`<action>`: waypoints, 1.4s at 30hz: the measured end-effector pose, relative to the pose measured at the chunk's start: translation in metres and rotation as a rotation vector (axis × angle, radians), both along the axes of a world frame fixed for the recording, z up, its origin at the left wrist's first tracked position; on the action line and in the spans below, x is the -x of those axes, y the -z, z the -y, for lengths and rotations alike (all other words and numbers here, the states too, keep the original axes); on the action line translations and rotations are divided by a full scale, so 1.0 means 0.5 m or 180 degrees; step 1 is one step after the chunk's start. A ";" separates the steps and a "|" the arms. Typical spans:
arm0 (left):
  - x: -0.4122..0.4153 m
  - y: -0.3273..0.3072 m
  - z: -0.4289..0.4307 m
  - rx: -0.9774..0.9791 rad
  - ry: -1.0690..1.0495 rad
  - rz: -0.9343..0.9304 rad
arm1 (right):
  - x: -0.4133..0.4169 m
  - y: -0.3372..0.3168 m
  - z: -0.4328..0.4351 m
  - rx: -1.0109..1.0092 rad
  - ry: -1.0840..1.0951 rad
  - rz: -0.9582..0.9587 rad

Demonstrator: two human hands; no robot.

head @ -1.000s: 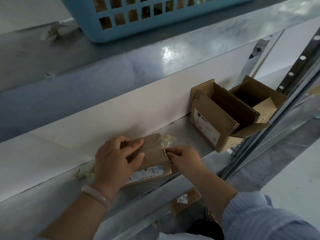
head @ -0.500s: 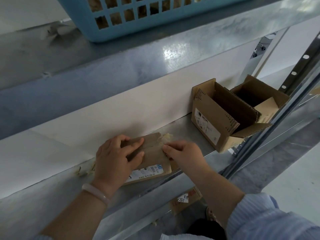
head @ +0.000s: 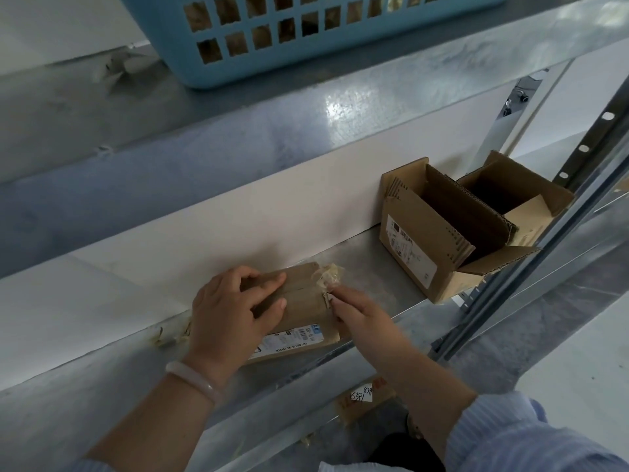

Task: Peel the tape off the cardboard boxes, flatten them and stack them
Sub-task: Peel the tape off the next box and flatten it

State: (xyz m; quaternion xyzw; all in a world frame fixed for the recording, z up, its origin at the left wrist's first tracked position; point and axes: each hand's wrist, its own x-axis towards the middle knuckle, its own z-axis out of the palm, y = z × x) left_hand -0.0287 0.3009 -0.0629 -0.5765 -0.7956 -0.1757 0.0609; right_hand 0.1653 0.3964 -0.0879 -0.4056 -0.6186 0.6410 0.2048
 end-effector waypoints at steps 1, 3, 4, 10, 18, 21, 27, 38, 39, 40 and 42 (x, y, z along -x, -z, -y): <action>-0.001 0.000 0.000 -0.0007 0.0008 -0.0014 | -0.005 -0.005 0.003 0.0146 -0.0120 -0.0091; -0.002 0.001 0.004 -0.0077 0.0021 0.0012 | -0.017 -0.010 0.011 0.0390 -0.0516 -0.0076; -0.004 -0.002 0.006 -0.0146 0.0003 0.0062 | -0.019 -0.004 0.015 0.0332 -0.0663 -0.0065; -0.018 -0.021 0.021 -0.0707 -0.0152 0.1318 | 0.002 -0.022 0.008 -0.1806 -0.0480 0.0189; -0.073 -0.124 0.021 -0.1380 -0.0448 0.2616 | 0.046 -0.075 0.007 -0.3554 -0.0286 0.0141; -0.066 -0.126 0.035 -0.1572 -0.0515 0.2774 | 0.058 -0.083 0.008 -0.3793 -0.0392 -0.0113; -0.027 -0.120 0.074 -0.1579 -0.0919 0.3044 | 0.045 -0.072 0.003 -0.3822 -0.0499 0.0488; 0.041 -0.163 0.131 -0.0847 -0.0139 0.2561 | 0.061 -0.078 0.001 -0.4011 -0.0657 0.0475; 0.048 -0.170 0.134 -0.0807 0.0077 0.2187 | 0.064 -0.079 0.001 -0.4051 -0.0680 0.0453; 0.058 -0.172 0.133 -0.0761 0.0333 0.1688 | 0.067 -0.079 0.002 -0.4091 -0.0699 0.0422; 0.076 -0.175 0.131 -0.0482 0.0669 0.0693 | 0.071 -0.078 0.003 -0.4140 -0.0720 0.0382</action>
